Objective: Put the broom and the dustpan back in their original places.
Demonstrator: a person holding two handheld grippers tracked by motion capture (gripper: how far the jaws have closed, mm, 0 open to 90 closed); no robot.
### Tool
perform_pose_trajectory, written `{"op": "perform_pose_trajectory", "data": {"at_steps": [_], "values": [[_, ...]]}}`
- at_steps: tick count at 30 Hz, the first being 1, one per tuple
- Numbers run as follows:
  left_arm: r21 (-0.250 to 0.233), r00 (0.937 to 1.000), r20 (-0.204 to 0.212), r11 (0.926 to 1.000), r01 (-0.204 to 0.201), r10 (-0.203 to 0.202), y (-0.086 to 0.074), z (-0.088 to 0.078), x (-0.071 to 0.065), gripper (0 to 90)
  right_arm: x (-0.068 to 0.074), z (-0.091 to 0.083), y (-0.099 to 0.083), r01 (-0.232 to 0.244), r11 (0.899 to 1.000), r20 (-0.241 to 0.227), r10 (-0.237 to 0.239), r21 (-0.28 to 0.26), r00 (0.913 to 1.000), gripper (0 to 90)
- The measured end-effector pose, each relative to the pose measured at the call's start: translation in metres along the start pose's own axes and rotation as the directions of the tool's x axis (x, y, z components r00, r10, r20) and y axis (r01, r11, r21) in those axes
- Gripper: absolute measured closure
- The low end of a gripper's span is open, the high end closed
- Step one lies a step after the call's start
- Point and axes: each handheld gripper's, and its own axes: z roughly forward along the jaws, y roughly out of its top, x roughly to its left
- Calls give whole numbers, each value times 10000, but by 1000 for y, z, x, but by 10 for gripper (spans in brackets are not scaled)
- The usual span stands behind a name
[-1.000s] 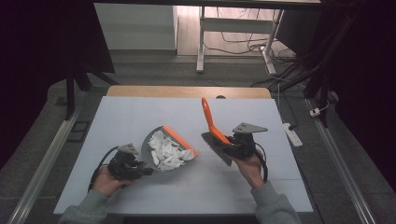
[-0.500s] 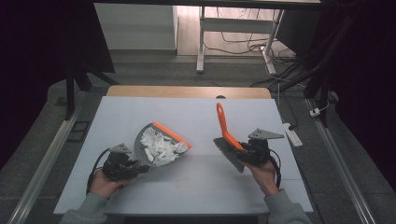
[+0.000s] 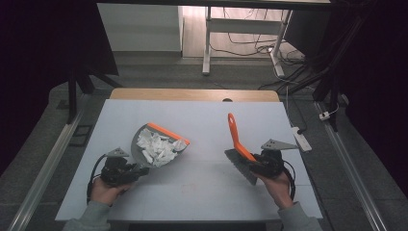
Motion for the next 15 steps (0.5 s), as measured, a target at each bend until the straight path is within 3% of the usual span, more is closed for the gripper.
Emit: {"op": "perform_pose_trajectory", "data": {"at_steps": [5,9,15], "values": [[-438,9976,-314,9972,611,-625,-6,-5,5,611,1,-4,-3,-184,9998,-174,185,89,9997,703],[-445,9945,-421,9946,937,-956,-9,-5,5,611,3,-4,-3,-246,9996,-248,249,146,9994,703],[-577,9842,-853,9869,1505,-1550,-14,-2,2,611,8,-3,-5,-311,9991,-280,319,281,9991,703]]}}
